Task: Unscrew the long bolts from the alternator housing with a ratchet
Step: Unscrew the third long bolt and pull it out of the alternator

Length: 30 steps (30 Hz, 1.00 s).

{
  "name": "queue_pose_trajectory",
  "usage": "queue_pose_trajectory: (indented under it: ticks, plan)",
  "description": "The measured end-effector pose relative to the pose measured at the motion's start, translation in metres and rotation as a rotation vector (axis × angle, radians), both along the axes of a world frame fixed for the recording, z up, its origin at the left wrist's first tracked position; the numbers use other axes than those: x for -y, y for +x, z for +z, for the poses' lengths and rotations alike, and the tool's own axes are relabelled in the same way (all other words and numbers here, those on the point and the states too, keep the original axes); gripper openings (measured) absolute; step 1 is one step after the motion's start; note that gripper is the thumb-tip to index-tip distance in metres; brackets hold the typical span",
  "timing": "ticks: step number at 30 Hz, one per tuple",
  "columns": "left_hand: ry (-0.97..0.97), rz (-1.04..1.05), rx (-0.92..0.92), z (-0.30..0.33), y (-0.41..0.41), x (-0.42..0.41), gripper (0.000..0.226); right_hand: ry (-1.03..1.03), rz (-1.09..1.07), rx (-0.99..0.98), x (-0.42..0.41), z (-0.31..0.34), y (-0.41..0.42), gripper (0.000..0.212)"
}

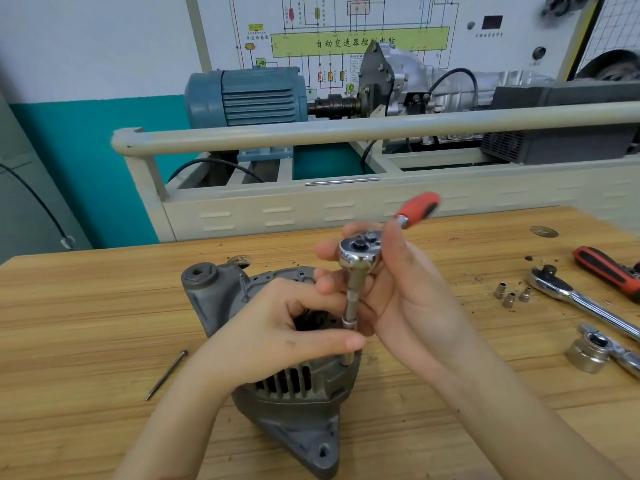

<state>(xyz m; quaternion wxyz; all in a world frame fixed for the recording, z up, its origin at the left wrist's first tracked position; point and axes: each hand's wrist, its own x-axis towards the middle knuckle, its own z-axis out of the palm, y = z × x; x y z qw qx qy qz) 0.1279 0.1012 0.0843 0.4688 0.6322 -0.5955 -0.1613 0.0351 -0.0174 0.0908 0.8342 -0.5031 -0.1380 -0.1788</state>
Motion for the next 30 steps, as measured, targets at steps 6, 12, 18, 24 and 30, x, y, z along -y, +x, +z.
queue_pose_trajectory:
  ticks: [6,12,18,24,30]
  plan:
    - [-0.091,0.098,0.002,-0.0046,-0.0041,0.0008,0.045,0.087,0.094,0.080,-0.0042,0.0019,0.0007,0.022]
    - [-0.028,0.130,0.031,-0.0023,-0.0042,0.0027,0.032,0.108,0.011,0.102,0.0018,0.0027,-0.0032,0.027]
    - [-0.012,-0.001,-0.045,0.0012,-0.0009,-0.0020,0.018,-0.005,0.017,0.003,-0.0040,0.0012,-0.0001,0.031]
    - [-0.084,0.153,0.032,-0.0053,-0.0052,0.0025,0.043,0.121,0.016,0.105,-0.0053,0.0018,-0.0010,0.026]
    - [0.034,-0.033,-0.057,0.0006,0.0013,-0.0026,0.021,-0.009,0.032,-0.021,-0.0050,0.0022,-0.0023,0.030]
